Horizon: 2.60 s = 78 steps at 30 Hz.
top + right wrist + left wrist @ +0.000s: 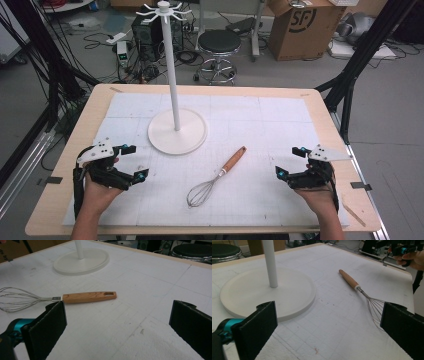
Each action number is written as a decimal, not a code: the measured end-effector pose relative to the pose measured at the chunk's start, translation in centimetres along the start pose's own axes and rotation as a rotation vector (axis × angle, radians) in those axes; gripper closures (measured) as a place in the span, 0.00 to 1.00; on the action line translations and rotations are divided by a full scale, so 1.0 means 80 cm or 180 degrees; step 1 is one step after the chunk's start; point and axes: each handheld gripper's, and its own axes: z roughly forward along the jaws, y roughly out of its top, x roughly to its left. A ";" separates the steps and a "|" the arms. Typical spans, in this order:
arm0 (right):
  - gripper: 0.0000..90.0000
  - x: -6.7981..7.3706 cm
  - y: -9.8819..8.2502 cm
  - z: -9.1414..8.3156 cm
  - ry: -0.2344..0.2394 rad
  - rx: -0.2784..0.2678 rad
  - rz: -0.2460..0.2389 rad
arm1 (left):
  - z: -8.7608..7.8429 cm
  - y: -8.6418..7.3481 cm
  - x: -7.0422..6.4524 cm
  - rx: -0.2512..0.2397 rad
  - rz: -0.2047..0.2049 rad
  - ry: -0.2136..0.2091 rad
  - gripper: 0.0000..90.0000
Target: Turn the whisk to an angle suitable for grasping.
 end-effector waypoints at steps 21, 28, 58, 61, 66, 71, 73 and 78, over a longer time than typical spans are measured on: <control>0.00 -0.005 -0.004 0.004 -0.0115 0.0181 -0.0027 | 0.063 0.058 -0.027 0.0367 0.0106 -0.0177 0.02; 0.00 -0.005 -0.004 0.002 -0.0118 0.0167 -0.0016 | 0.113 0.085 -0.041 0.0594 0.0165 -0.0258 0.02; 0.00 -0.007 -0.007 0.004 -0.0076 0.0185 0.0009 | 0.248 0.131 -0.081 0.1384 0.0434 -0.0475 0.02; 0.00 -0.007 -0.007 0.004 -0.0084 0.0185 0.0014 | 0.257 0.133 -0.084 0.1431 0.0443 -0.0489 0.02; 0.00 -0.008 -0.008 0.003 -0.0081 0.0170 0.0013 | 0.280 0.133 -0.085 0.1532 0.0406 -0.0498 0.02; 0.00 -0.008 -0.008 0.004 -0.0090 0.0177 0.0015 | 0.290 0.131 -0.086 0.1601 0.0386 -0.0510 0.02; 0.00 -0.009 -0.008 0.004 -0.0091 0.0182 0.0011 | 0.296 0.129 -0.086 0.1655 0.0396 -0.0506 0.02; 0.00 -0.008 -0.008 0.005 -0.0089 0.0189 0.0020 | 0.305 0.126 -0.088 0.1709 0.0379 -0.0503 0.02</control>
